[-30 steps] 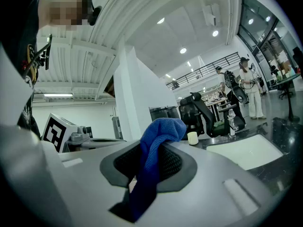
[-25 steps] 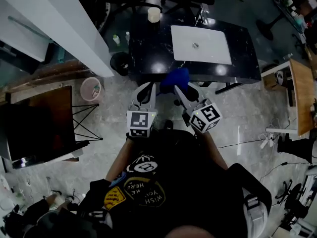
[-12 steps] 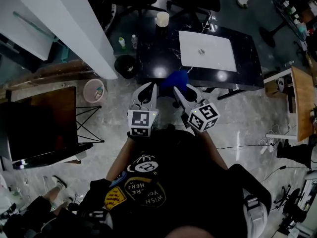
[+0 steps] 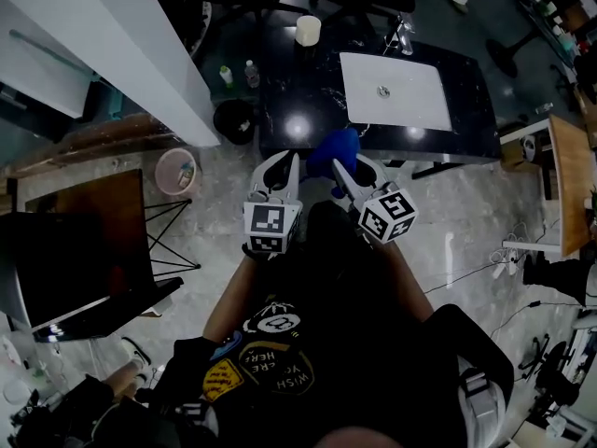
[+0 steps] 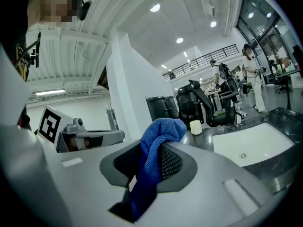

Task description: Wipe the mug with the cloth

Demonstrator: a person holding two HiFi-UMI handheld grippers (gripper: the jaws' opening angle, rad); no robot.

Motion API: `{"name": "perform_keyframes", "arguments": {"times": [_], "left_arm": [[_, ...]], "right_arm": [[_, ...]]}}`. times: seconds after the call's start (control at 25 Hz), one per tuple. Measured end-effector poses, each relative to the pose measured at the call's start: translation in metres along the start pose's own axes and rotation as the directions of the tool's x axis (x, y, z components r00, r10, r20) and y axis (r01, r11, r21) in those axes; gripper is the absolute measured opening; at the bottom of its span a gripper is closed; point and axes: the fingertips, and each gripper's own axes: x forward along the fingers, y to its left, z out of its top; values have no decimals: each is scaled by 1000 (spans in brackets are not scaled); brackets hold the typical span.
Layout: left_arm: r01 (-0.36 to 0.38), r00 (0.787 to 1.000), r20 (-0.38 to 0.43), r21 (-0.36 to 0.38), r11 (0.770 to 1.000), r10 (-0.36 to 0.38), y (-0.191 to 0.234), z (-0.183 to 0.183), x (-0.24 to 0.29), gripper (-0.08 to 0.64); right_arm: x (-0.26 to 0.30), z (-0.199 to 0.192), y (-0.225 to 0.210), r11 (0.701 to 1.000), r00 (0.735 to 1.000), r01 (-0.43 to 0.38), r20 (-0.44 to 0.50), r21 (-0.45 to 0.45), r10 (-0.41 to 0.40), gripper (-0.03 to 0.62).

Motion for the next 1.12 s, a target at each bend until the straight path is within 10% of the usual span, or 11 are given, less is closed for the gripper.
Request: {"name": "perform_keyframes", "arguments": {"times": [0.68, 1.12], "left_arm": [[-143, 987, -83, -44, 989, 139, 90, 20, 218, 6], [-144, 983, -135, -130, 981, 126, 189, 7, 360, 5]], "right_arm": [[167, 32, -195, 987, 984, -161, -73, 11, 162, 81], [294, 41, -307, 996, 988, -89, -126, -7, 87, 80]]}}
